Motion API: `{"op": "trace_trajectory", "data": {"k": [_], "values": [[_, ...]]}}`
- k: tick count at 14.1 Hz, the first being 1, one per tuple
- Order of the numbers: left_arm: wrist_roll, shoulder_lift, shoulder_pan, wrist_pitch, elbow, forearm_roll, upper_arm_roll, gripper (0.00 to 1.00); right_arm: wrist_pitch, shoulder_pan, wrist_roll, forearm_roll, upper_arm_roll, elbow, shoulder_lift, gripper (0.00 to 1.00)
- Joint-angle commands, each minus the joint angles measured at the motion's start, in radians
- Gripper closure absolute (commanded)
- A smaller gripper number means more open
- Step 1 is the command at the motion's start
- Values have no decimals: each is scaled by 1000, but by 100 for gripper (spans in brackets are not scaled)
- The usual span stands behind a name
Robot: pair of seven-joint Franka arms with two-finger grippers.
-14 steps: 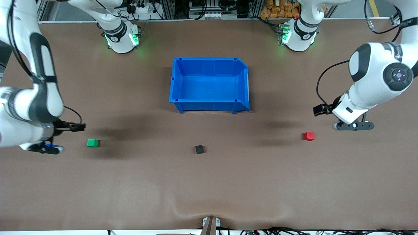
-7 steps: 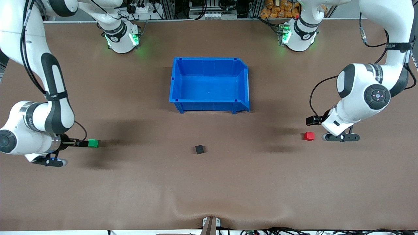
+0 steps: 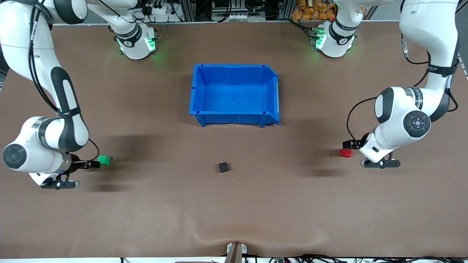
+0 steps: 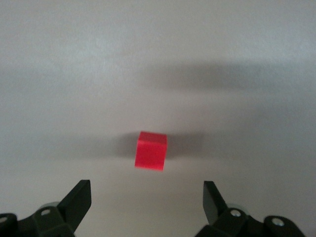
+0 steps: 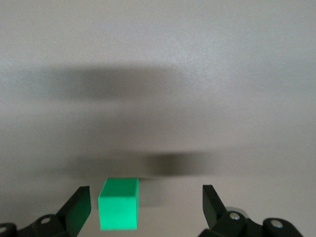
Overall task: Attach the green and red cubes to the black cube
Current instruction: 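Lower both grippers and close them on the green and red cubes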
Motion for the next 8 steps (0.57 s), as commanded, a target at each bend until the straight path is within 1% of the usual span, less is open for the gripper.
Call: {"op": "trace_trajectory", "data": {"k": [1,4,8], "values": [[-6,56,7,44,21,19,-8,0,32,8,-10,-2,-1,-53,-15,0],[-6,88,-1,63,19,21,-8,0,36,8,-13,-5,-1,-63,-14,0],[-4,118,24,89,16,21,-8,0,30,7,-16,-7,-1,-84,-18,0]]}}
